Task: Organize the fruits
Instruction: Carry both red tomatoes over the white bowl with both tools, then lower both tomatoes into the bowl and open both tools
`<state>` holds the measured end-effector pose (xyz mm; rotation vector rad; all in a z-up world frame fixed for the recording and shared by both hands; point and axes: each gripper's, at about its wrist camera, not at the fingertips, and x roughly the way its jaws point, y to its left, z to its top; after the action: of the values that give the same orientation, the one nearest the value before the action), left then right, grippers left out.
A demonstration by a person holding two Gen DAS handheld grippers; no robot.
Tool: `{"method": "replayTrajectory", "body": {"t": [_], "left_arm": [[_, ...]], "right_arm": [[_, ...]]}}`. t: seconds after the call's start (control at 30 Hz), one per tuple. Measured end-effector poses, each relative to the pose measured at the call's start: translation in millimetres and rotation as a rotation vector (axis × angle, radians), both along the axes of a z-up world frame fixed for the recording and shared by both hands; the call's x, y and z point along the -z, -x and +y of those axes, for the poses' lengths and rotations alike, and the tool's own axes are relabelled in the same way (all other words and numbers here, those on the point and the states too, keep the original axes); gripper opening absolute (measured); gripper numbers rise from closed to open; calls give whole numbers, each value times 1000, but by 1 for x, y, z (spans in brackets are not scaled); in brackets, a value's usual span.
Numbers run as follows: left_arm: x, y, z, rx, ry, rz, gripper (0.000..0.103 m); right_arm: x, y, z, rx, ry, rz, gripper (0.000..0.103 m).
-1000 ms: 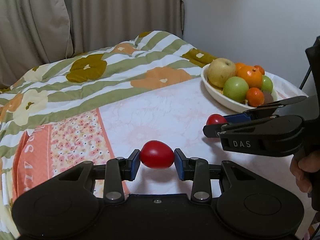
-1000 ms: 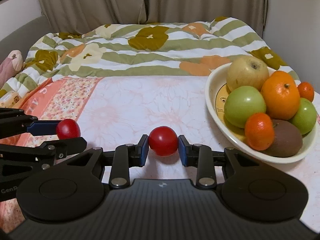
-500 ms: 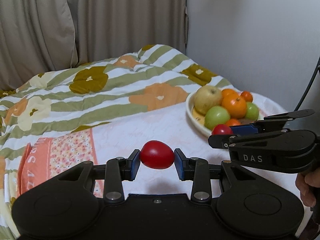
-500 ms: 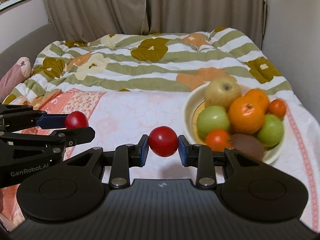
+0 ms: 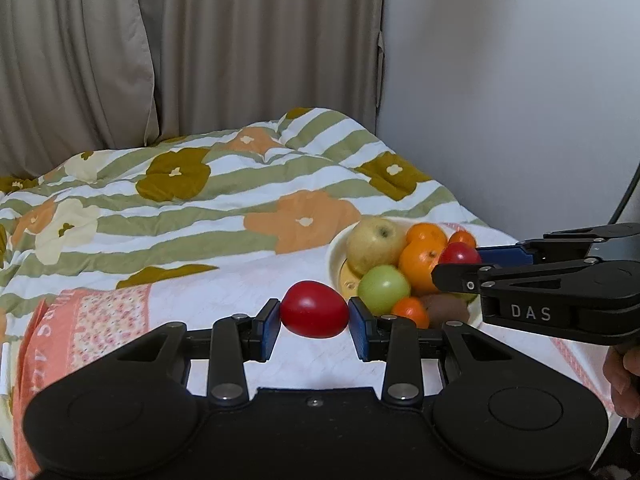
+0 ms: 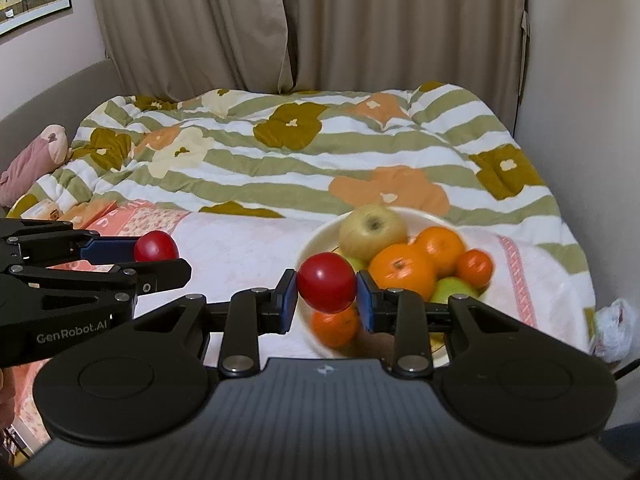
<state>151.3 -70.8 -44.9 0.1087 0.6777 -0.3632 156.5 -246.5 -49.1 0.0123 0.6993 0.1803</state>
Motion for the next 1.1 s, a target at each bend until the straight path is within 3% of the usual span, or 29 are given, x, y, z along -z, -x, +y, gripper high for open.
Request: {"method": "replayTrajectory", "body": {"t": [0.53,1.03,1.07,1.1], "left_arm": [[17,-64,-77,-63,-21,24,40],[60,-114,-89,-132,-54,141,41],[60,-115,-89,-133,-53,140,45],[60,-115,-88,-133,-50,139,58]], "right_arm": [[11,-77,-90,-62,1,-13,46],[40,-147,-112,-99,-1,24,46],[41,-148,-111,-100,-1,26,46],[42,-149,-111,-101,-2,30,46]]}}
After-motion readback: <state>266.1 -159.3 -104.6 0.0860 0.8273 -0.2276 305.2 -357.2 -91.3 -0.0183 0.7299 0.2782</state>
